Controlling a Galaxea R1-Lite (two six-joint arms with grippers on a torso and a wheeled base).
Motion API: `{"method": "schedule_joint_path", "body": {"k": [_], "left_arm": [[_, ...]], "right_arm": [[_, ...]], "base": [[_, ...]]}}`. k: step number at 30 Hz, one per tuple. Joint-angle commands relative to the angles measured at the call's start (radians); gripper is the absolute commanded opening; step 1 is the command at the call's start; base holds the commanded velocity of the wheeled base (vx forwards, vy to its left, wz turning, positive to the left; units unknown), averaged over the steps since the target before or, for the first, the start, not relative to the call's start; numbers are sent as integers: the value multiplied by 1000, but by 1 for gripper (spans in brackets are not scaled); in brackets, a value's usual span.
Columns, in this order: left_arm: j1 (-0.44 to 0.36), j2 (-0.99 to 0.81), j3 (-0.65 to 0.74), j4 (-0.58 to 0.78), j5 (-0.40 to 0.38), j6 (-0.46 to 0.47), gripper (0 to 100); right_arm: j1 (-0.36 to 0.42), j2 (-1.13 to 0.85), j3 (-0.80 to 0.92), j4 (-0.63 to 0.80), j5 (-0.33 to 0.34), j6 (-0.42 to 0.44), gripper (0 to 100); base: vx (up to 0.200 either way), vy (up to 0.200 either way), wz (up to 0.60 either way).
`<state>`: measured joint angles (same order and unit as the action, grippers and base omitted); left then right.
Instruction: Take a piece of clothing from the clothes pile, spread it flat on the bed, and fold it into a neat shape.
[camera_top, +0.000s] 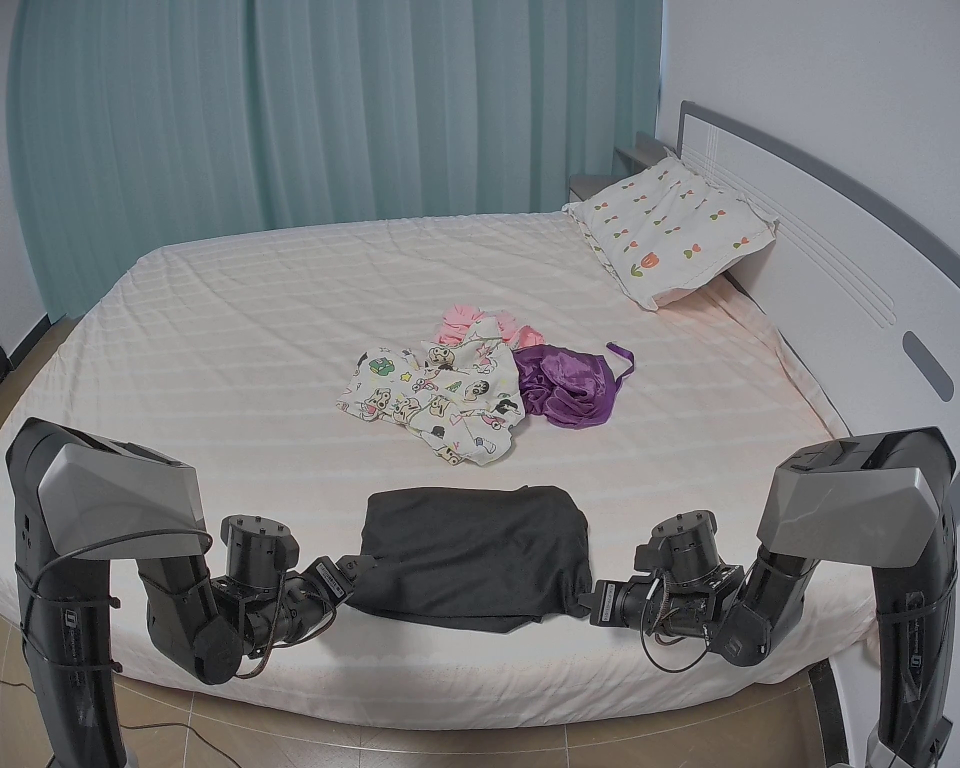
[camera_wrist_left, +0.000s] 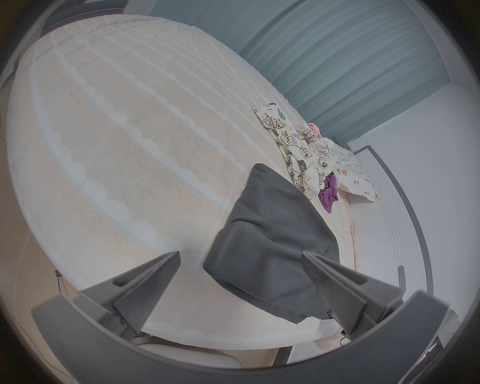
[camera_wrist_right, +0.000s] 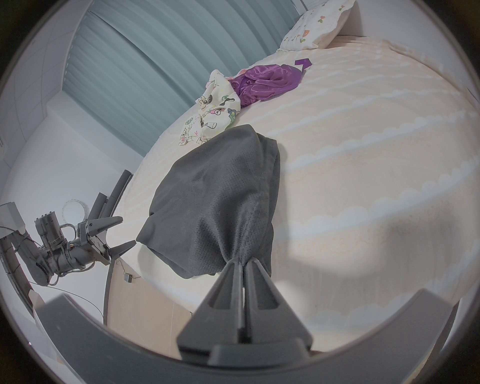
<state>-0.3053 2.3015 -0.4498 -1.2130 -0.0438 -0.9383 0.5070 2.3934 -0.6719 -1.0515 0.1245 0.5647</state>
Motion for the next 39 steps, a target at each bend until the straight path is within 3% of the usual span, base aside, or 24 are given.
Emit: {"method": "schedule_joint_path", "body": {"k": [1,12,22,27,28,35,39], "left_arm": [[0,-1,0,1,-1,0,100],[0,-1,0,-2,1,0,100],[0,-1,-1,-2,1,0,100],[0,-1,-1,1,1,0,100],[0,-1,-1,1,1,0,100],[2,-2,0,-2,-1,-4,100],[31,-39,39,-23,-39,-17,100]], "right_arm": [[-2,-25,15,10,0,-3,0],[-15,-45,32,67,-3,-54,0],[-18,-45,18,119,-88,-95,0],[-16,-42,17,120,-94,-97,0],[-16,-42,17,122,-95,-97,100],[-15,-53,15,120,-97,-97,100],[-21,-114,14,120,-140,-97,100]], "base": [[0,0,0],[0,0,0],[0,0,0],[0,0,0],[0,0,0],[0,0,0],[0,0,0]]}}
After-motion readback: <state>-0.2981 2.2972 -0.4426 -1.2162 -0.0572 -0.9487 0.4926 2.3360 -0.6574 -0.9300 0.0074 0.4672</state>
